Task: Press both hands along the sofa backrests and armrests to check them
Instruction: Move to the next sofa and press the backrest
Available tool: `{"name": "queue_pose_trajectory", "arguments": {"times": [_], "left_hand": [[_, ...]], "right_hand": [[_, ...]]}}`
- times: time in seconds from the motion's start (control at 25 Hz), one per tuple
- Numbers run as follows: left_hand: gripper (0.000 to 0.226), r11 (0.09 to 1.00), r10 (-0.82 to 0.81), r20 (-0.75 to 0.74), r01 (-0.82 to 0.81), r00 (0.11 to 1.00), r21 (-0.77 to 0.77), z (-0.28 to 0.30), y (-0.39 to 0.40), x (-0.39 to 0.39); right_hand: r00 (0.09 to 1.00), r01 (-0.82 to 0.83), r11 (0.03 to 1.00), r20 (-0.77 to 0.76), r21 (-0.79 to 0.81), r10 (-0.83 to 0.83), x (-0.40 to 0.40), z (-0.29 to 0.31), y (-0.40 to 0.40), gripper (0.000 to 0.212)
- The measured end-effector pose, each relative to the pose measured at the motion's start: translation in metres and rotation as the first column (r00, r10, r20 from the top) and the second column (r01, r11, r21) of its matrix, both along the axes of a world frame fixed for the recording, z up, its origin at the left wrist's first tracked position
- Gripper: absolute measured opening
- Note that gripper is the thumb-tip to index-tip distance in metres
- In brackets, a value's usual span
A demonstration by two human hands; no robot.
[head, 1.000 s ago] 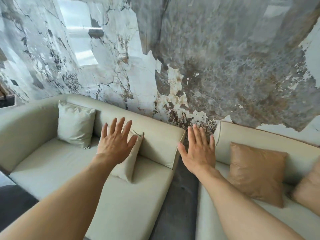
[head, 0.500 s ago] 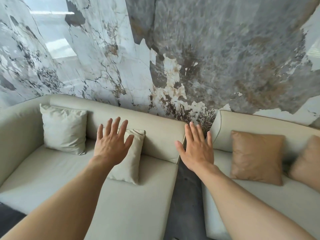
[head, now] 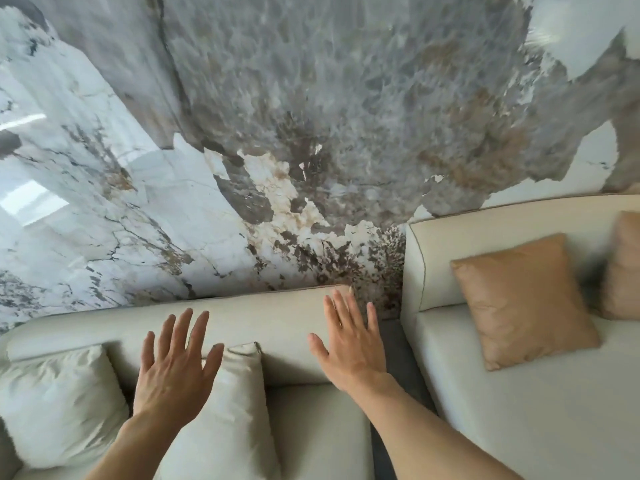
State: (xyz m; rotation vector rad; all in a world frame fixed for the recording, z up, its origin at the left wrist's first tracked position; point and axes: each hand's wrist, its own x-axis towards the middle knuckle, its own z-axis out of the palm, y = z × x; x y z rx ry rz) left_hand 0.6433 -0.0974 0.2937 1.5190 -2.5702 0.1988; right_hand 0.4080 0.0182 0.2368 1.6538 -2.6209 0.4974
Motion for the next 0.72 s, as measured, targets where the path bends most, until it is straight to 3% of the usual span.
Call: {"name": "queue_pose_trajectory", "arguments": {"times": [0.2, 0.44, 0.72], "left_hand": [[0.101, 0.994, -0.097, 0.014, 0.096, 0.995, 0.054, -0.028, -0.074, -0.026], [0.095, 0.965, -0.257, 0.051, 0.253, 0.965, 0.077, -0.130, -0.188, -0.021], [0.073, 0.960, -0.264, 0.015, 0.262, 0.964, 0.097, -0.263, -0.276, -0.019]], "right_hand": [[0.998, 0.044, 0.998, 0.032, 0.033, -0.045, -0.006, -0.039, -0.053, 0.077], [0.986, 0.169, 0.979, -0.013, 0.115, -0.169, 0.016, -0.130, -0.121, 0.076], [0.965, 0.238, 0.958, -0.150, 0.162, -0.214, 0.007, -0.230, -0.200, 0.076]]}}
